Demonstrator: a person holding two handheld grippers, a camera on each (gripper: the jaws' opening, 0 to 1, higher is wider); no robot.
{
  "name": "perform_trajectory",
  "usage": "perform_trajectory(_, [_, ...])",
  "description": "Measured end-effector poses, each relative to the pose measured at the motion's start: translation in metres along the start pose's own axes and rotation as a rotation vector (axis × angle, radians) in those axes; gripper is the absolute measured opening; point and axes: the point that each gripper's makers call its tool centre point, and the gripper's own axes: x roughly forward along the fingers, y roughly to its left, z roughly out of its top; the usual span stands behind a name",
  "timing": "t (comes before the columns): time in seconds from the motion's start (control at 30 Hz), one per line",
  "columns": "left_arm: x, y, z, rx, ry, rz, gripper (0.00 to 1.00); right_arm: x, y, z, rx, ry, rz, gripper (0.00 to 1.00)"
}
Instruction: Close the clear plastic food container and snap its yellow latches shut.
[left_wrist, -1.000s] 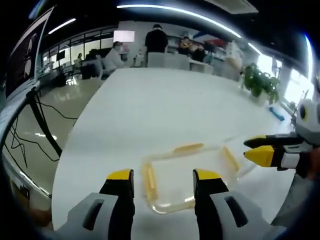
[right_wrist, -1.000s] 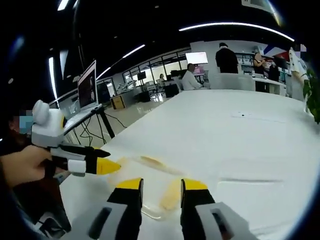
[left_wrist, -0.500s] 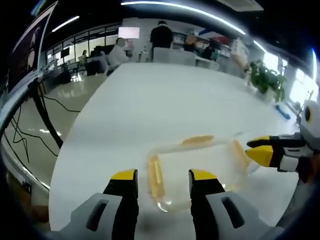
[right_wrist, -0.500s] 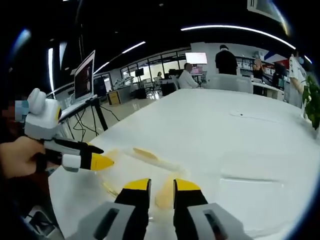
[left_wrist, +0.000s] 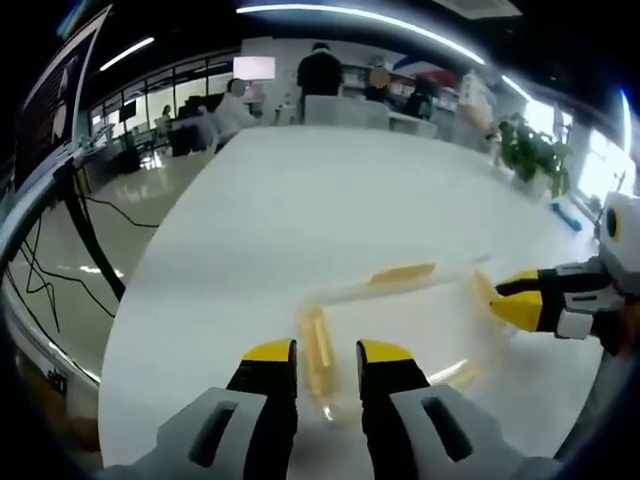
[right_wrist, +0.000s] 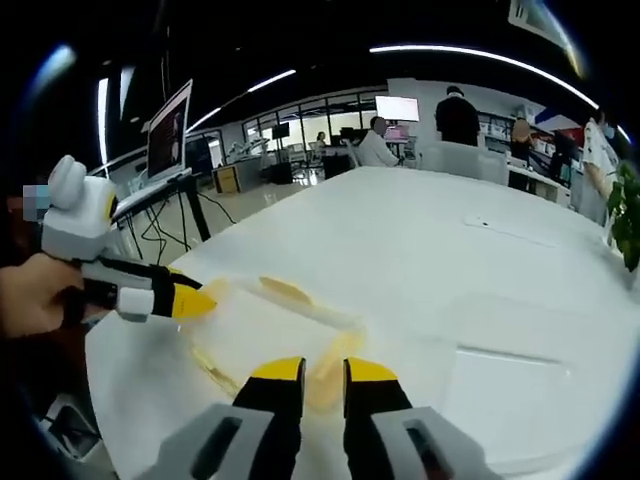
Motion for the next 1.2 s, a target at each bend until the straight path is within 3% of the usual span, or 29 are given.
perform_trajectory(0.1, [0.0, 0.0, -0.001, 0.006, 0.006, -0.005, 0.19, -0.001, 0.003, 0.001, -0.03, -0.004, 0.009, 0.09])
perform_trajectory(0.33, [0.002, 0.0, 0.001, 0.036, -0.007, 0.01, 0.1, 0.001, 0.005, 0.001, -0.005, -0.002, 0.021, 0.08])
perform_trajectory(0.4, [-0.002, 0.01, 0.001, 0.119, 0.016, 0.066, 0.04, 0.0, 0.005, 0.002, -0.011, 0.002, 0.024, 0.08])
perform_trajectory(0.43, [-0.001, 0.004, 0.001, 0.12, 0.022, 0.036, 0.05, -0.001, 0.006, 0.002, -0.005, 0.003, 0.032, 0.07])
perform_trajectory(0.53, [-0.001, 0.002, 0.0, 0.208, 0.034, 0.04, 0.05, -0.001, 0.007, 0.002, -0.005, 0.005, 0.033, 0.07])
perform_trajectory(0.6, [-0.002, 0.0, 0.001, 0.222, 0.037, 0.042, 0.05, -0.001, 0.007, 0.001, -0.015, 0.006, 0.035, 0.07])
perform_trajectory(0.77, [-0.007, 0.001, 0.006, 0.171, 0.008, 0.041, 0.05, -0.003, 0.006, 0.002, -0.045, 0.002, 0.034, 0.07])
perform_trajectory(1.2, [-0.022, 0.005, 0.02, 0.148, -0.025, 0.057, 0.04, -0.013, 0.013, 0.007, -0.033, -0.003, 0.06, 0.04])
